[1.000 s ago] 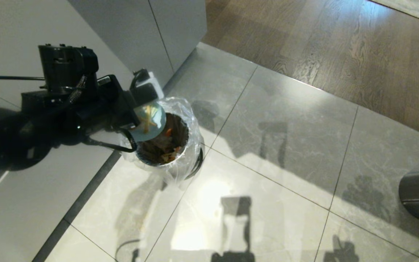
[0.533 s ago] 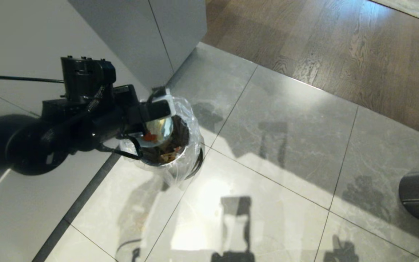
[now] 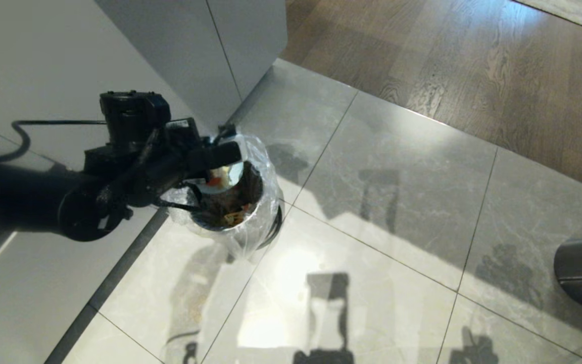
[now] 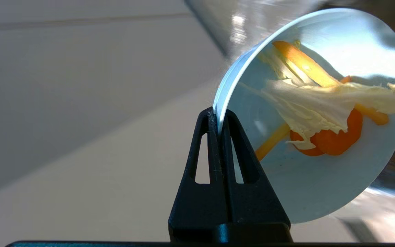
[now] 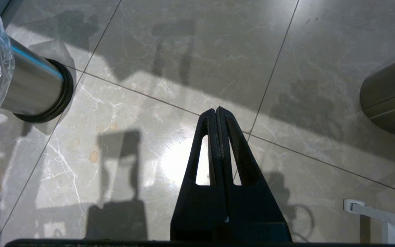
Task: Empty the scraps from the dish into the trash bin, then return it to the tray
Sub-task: Pour the leftover food from the bowl into the trash can
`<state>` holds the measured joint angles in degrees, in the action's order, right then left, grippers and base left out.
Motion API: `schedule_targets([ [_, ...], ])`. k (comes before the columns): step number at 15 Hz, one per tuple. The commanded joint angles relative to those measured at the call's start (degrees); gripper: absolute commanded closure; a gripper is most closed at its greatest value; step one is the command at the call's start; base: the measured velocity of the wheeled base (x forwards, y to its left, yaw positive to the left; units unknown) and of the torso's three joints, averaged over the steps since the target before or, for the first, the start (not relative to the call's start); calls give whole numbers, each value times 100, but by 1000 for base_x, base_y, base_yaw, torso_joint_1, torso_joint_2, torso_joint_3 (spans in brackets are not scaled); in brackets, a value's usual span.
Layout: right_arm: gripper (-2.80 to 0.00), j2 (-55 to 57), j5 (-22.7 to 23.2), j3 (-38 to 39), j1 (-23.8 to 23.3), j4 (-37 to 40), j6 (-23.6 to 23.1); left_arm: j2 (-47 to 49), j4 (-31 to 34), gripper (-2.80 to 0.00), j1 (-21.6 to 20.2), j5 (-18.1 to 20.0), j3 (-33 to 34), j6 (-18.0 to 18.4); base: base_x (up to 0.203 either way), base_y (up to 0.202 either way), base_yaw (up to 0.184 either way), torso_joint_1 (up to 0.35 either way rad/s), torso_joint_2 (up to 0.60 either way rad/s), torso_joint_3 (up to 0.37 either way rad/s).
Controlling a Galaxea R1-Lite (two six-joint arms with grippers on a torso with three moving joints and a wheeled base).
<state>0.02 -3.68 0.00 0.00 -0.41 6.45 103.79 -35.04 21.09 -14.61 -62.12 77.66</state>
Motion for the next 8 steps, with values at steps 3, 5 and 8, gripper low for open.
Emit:
schedule_targets([
  [3,0,-1,-1,0,0,-2,6,317,-821,0,-382,431,-1,719,0,0,0,0,0,0],
  [5,0,-2,-1,0,0,-2,6,328,-995,0,-386,467,7,1205,0,0,0,0,0,0],
  [8,0,-2,-1,0,0,-2,6,307,-1552,0,-323,560,99,2396,0,0,0,0,0,0],
])
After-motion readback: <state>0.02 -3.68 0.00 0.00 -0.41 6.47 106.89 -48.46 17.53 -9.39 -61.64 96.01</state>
